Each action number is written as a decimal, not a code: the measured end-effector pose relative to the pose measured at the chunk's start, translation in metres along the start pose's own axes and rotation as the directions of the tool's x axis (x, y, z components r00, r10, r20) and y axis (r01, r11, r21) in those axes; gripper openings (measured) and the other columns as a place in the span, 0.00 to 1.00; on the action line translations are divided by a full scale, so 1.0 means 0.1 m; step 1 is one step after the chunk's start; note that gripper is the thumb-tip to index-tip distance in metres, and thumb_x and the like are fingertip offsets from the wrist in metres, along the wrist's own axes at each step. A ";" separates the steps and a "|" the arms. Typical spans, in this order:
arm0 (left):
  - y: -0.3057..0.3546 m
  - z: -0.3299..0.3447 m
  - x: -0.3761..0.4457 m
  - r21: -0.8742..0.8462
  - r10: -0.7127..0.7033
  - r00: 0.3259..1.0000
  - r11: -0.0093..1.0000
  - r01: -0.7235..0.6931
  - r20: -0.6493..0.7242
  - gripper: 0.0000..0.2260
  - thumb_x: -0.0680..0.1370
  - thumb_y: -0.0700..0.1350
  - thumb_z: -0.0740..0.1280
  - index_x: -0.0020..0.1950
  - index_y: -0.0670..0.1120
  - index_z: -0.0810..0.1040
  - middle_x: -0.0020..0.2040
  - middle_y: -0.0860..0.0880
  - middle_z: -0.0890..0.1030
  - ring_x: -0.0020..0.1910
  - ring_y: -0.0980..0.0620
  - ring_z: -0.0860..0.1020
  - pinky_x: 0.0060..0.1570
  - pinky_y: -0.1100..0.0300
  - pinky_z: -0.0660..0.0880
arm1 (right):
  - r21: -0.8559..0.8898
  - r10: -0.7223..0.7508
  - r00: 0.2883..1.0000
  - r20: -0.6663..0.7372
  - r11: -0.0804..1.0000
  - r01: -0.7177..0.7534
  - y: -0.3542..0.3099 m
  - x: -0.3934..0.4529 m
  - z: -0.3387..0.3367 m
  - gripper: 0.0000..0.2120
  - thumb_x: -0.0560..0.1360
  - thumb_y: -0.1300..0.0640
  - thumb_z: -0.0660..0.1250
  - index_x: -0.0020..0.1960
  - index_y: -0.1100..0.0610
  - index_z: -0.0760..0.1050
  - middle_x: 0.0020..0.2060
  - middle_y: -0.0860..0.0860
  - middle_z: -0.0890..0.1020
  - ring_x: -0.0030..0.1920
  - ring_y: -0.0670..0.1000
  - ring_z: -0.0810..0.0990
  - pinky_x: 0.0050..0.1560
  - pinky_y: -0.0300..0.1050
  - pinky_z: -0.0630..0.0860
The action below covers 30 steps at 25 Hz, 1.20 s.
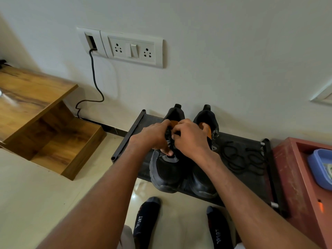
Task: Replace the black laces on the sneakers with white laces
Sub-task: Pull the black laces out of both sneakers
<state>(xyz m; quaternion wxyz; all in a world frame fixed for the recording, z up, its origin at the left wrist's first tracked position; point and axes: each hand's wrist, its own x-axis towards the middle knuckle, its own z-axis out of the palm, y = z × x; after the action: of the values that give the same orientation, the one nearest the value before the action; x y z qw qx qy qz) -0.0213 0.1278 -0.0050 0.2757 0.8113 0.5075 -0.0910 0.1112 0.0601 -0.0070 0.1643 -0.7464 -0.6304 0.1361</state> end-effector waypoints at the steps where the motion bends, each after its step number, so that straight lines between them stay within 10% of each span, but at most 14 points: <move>1: 0.00 -0.01 -0.01 -0.017 -0.008 1.000 1.000 0.008 0.002 0.47 0.65 0.52 0.86 0.76 0.56 0.61 0.70 0.48 0.76 0.68 0.41 0.75 0.66 0.42 0.73 | 0.018 -0.003 0.998 -0.058 1.000 0.004 0.01 0.01 -0.04 0.06 0.80 0.53 0.69 0.52 0.45 0.85 0.64 0.45 0.76 0.61 0.50 0.79 0.76 0.66 0.54; 7: -0.03 -0.04 -0.03 -0.094 -0.009 1.000 0.996 0.010 0.004 0.44 0.66 0.48 0.85 0.72 0.55 0.60 0.62 0.47 0.78 0.57 0.44 0.76 0.55 0.48 0.75 | -0.050 -0.070 0.995 0.072 0.996 0.073 0.04 -0.06 0.00 0.13 0.81 0.50 0.69 0.65 0.42 0.82 0.76 0.43 0.68 0.76 0.51 0.66 0.76 0.70 0.50; 13: -0.04 -0.03 -0.04 -0.134 -0.026 1.000 0.991 0.026 0.007 0.39 0.67 0.49 0.85 0.66 0.55 0.61 0.51 0.50 0.75 0.47 0.50 0.75 0.50 0.49 0.73 | 0.142 0.061 0.970 -0.235 0.990 -0.028 0.05 -0.05 0.05 0.06 0.75 0.55 0.72 0.49 0.46 0.86 0.59 0.43 0.78 0.58 0.46 0.78 0.72 0.61 0.62; 18: -0.03 -0.02 -0.02 -0.156 -0.024 1.000 0.988 0.025 0.005 0.43 0.68 0.45 0.84 0.72 0.52 0.59 0.55 0.47 0.76 0.52 0.44 0.77 0.56 0.48 0.78 | -0.156 -0.065 0.995 -0.071 0.986 0.054 -0.01 -0.07 0.15 0.16 0.77 0.50 0.72 0.65 0.45 0.80 0.79 0.47 0.65 0.79 0.53 0.61 0.76 0.70 0.55; 25: -0.01 -0.01 -0.04 -0.121 -0.079 0.997 0.989 0.079 0.004 0.45 0.66 0.51 0.85 0.71 0.54 0.58 0.59 0.46 0.77 0.58 0.41 0.78 0.61 0.39 0.77 | 0.545 0.146 0.967 -0.208 0.838 -0.010 0.00 0.03 -0.04 0.07 0.78 0.58 0.70 0.56 0.51 0.80 0.57 0.45 0.81 0.59 0.47 0.79 0.61 0.43 0.75; 30: 0.00 -0.01 -0.04 -0.132 -0.063 0.998 0.989 0.065 0.022 0.44 0.68 0.47 0.84 0.73 0.53 0.57 0.56 0.46 0.77 0.54 0.41 0.78 0.60 0.40 0.78 | -0.079 -0.071 0.997 0.004 0.994 0.071 0.06 -0.01 0.13 0.15 0.82 0.49 0.67 0.68 0.46 0.77 0.76 0.47 0.69 0.78 0.52 0.64 0.76 0.68 0.57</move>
<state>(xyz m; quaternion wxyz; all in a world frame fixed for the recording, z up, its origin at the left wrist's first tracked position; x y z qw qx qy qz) -0.0233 0.1257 -0.0024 0.3304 0.7736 0.5358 -0.0730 0.1109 0.0590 -0.0216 0.1388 -0.7294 -0.6615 0.1054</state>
